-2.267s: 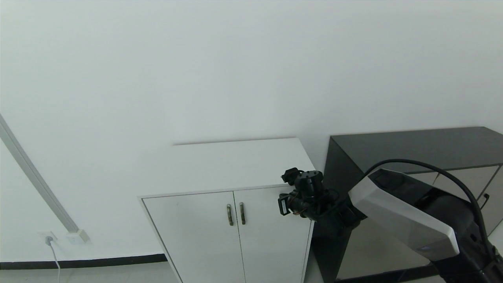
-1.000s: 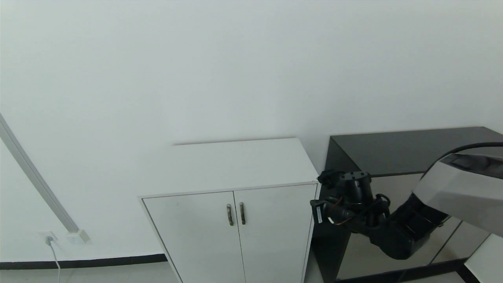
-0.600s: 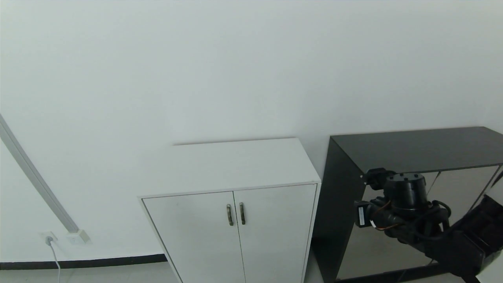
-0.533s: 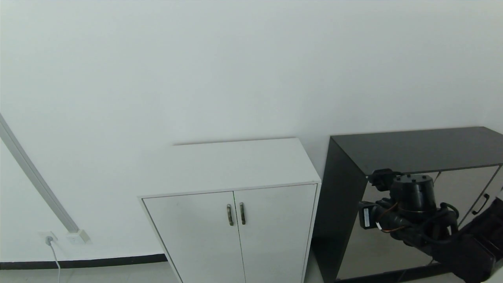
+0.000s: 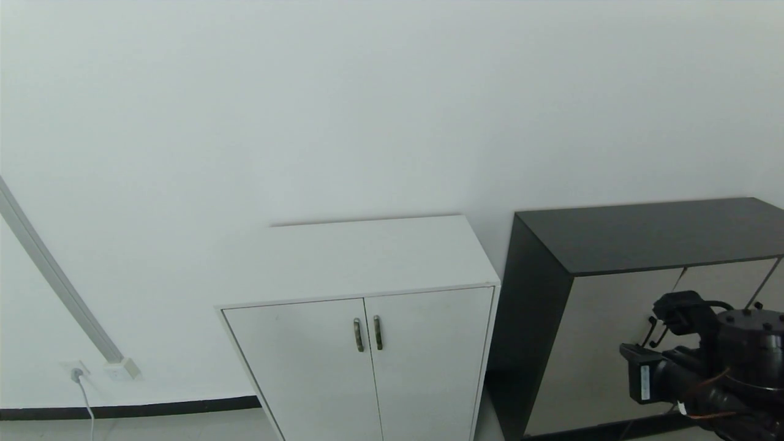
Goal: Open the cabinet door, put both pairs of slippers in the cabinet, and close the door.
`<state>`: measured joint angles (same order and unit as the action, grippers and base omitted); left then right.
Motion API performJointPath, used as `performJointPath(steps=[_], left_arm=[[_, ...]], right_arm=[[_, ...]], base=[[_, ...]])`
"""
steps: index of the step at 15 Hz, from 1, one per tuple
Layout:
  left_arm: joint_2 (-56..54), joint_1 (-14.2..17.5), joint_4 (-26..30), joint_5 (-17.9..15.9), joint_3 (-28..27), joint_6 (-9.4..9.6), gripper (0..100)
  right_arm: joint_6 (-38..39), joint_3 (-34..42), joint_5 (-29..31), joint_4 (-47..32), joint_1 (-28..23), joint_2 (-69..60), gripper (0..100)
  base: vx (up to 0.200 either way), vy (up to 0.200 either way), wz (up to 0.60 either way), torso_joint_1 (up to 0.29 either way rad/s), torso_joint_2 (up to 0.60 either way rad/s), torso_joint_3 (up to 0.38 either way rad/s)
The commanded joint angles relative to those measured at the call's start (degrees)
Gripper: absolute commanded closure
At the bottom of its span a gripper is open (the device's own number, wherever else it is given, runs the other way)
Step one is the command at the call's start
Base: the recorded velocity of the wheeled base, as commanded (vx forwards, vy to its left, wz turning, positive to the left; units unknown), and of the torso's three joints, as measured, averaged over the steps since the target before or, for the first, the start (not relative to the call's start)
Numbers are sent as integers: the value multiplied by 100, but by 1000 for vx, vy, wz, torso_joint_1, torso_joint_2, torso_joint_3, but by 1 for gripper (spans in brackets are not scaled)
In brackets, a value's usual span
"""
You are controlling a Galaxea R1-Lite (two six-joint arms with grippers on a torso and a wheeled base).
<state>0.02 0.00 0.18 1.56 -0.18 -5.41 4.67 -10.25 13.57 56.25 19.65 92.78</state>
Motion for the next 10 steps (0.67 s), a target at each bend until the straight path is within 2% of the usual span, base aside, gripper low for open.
performJointPath(steps=[1,2,5,10], left_arm=[[6,0,-1,11,1,-4,100],[6,0,-1,2,1,-4,100],[6,0,-1,2,1,-4,100],[6,9,-1,11,1,5,100]], right_arm=[[16,762,-3,0,-119,-1025,100],[8,1008,-12,-9,-234,-1377,100],[16,1025,-21,-729,-585,-2370,100],[-274,832,-74,-3322,-594,-5209,100]], base=[[0,0,0,0,0,0],[0,0,0,0,0,0],[0,0,0,0,0,0],[0,0,0,0,0,0]])
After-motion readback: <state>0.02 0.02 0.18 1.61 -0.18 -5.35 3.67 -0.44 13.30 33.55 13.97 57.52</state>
